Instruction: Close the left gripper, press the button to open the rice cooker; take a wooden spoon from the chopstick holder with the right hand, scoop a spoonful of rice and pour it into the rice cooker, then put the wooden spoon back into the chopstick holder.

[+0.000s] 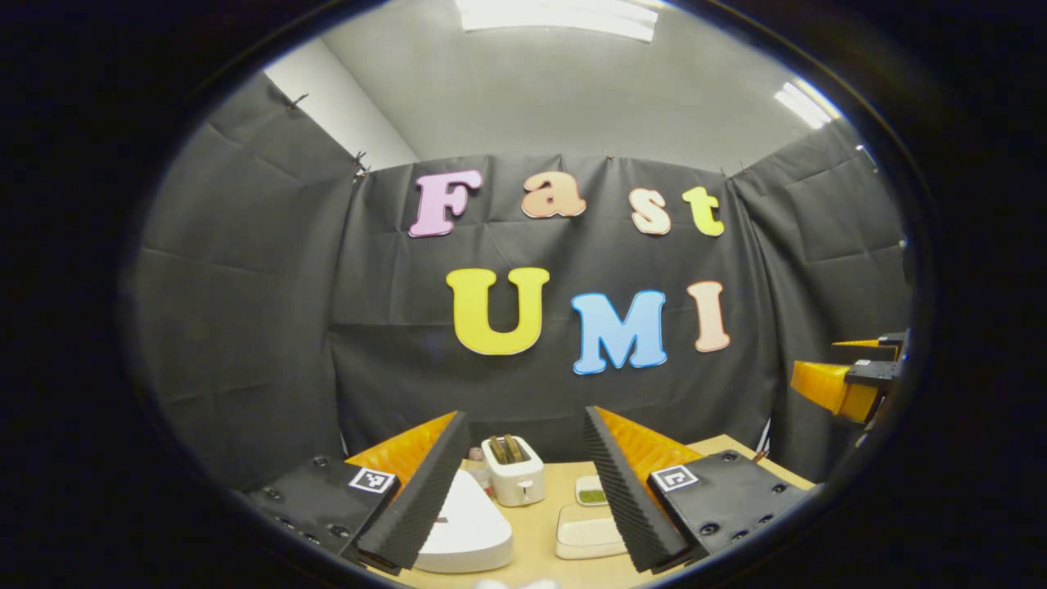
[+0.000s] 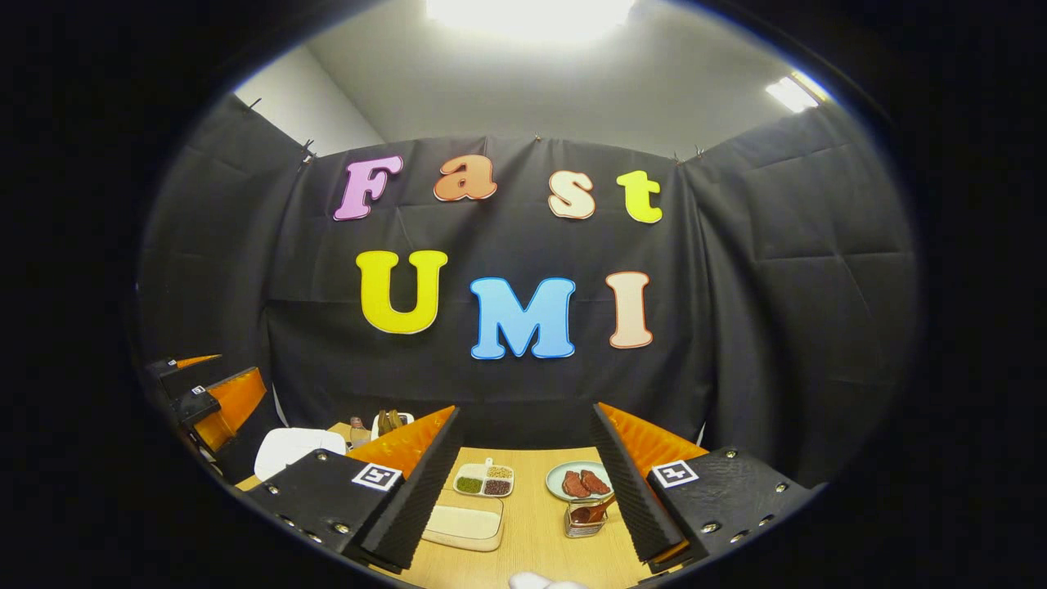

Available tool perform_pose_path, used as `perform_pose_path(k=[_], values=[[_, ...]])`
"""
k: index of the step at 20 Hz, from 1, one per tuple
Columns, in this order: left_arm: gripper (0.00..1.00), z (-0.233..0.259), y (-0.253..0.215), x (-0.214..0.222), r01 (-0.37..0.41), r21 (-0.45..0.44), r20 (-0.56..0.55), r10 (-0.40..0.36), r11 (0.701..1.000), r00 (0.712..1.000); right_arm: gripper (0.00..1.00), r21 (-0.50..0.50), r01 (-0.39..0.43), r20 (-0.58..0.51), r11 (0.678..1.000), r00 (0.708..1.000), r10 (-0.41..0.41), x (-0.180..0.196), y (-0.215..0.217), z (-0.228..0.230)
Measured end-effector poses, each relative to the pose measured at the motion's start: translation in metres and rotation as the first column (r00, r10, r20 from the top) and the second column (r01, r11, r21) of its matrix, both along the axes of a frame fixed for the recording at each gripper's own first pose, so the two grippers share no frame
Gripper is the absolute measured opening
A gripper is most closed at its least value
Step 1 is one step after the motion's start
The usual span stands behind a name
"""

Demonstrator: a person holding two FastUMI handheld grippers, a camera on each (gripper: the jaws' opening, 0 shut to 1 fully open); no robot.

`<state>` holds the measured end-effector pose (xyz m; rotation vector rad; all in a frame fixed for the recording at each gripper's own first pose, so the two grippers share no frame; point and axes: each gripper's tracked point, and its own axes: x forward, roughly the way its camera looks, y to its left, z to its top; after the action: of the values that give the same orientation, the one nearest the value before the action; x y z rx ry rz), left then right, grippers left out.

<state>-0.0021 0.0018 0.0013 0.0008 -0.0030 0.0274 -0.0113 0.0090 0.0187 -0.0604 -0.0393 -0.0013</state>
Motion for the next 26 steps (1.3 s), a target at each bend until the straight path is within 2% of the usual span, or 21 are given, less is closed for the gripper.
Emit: perform_pose_path(k=[3, 4, 7, 8, 10, 13, 17, 21, 26], values=[[0.96, -0.002, 0.001, -0.001, 0.003, 0.006, -0.003, -0.003, 1.0, 1.0, 0.95, -0.001, 0.006, -0.001, 1.0, 1.0, -0.006, -0.003, -0.002, -0.001], [0.79, -0.003, 0.001, 0.0, 0.014, 0.006, -0.012, -0.014, 1.0, 1.0, 0.95, -0.003, 0.006, -0.001, 1.0, 1.0, -0.006, -0.003, -0.002, -0.001], [0.28, -0.015, 0.019, 0.001, -0.066, 0.014, -0.051, 0.066, 0.998, 0.997, 0.95, -0.005, 0.016, 0.005, 1.0, 1.0, -0.016, -0.005, -0.004, 0.001], [0.11, -0.023, 0.02, 0.004, -0.071, 0.003, -0.076, 0.071, 0.997, 0.995, 0.95, -0.006, 0.019, 0.001, 1.0, 1.0, -0.019, -0.006, -0.005, 0.0], [0.09, -0.034, 0.018, 0.01, -0.054, -0.031, -0.11, 0.05, 0.998, 0.993, 0.95, -0.009, 0.022, -0.005, 1.0, 1.0, -0.022, -0.007, -0.005, -0.002], [0.08, -0.047, 0.044, 0.033, -0.099, -0.031, -0.148, 0.093, 0.995, 0.985, 0.95, -0.025, 0.028, -0.025, 0.999, 0.999, -0.029, -0.003, -0.005, -0.008], [0.08, -0.104, 0.079, 0.07, -0.17, -0.058, -0.247, 0.151, 0.984, 0.957, 0.95, -0.047, 0.034, -0.062, 0.998, 0.997, -0.037, 0.003, -0.006, -0.017], [0.09, -0.192, 0.109, 0.097, -0.256, -0.038, -0.388, 0.222, 0.966, 0.894, 0.95, -0.091, 0.048, -0.099, 0.995, 0.994, -0.057, 0.013, -0.01, -0.03], [0.09, -0.28, 0.137, 0.097, -0.32, -0.014, -0.54, 0.262, 0.947, 0.8, 0.95, -0.095, 0.044, -0.151, 0.995, 0.987, -0.058, 0.022, -0.009, -0.046]])
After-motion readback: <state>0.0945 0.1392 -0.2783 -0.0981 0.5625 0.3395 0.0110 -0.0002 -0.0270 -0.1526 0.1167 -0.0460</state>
